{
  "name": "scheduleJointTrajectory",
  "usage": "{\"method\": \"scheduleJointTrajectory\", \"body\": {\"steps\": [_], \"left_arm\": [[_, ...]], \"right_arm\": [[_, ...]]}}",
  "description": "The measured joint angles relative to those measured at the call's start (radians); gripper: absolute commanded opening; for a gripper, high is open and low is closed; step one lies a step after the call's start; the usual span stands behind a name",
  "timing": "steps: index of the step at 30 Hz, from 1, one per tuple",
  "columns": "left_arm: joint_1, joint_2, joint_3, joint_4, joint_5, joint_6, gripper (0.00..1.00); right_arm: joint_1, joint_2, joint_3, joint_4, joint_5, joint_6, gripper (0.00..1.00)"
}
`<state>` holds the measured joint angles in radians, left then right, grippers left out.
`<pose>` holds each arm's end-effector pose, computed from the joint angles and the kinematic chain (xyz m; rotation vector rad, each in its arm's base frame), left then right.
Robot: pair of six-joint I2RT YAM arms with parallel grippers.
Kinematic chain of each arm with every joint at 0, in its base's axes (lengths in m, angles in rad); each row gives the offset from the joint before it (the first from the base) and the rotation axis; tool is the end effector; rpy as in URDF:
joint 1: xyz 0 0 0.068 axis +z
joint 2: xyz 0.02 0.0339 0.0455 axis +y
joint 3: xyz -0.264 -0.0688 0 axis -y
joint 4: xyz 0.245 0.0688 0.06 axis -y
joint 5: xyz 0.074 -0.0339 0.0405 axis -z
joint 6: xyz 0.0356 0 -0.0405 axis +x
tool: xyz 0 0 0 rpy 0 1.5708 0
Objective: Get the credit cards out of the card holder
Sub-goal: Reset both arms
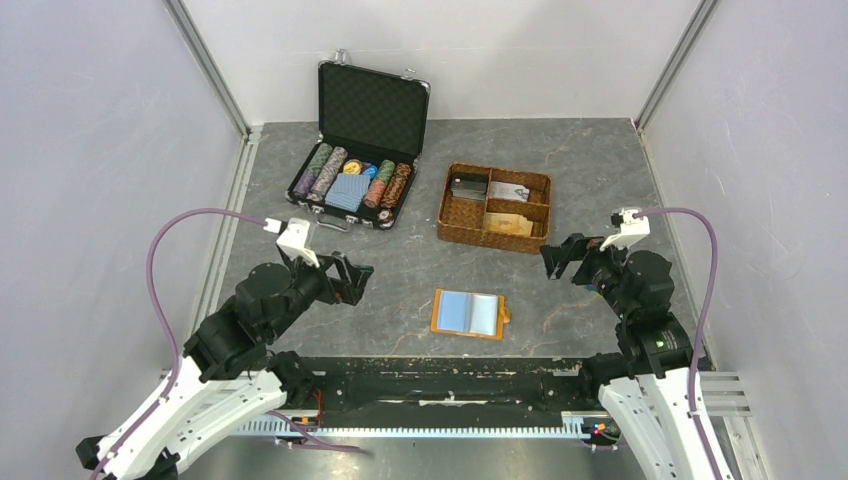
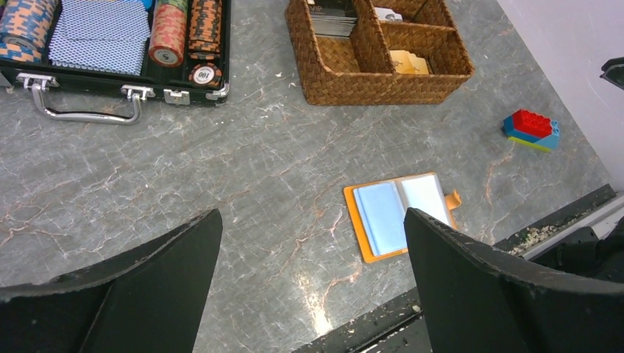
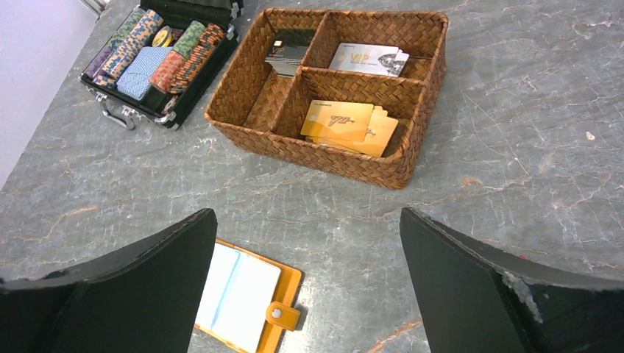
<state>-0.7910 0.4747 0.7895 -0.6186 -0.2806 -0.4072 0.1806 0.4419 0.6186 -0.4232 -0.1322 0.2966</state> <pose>0.0793 -0.0662 0.3347 0.1681 1.8936 -0.5626 0.1152 0.0258 0.3019 0.0118 1.8390 0.4565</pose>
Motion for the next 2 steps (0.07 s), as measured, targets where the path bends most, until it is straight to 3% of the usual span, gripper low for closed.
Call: {"method": "scheduleJointTrajectory", "body": {"steps": [2], "left_arm": [[0.0,0.0,-0.004,0.0,0.0,0.0,1.0]], "right_arm": [[0.0,0.0,0.0,0.0,0.0,0.0,0.98]]}}
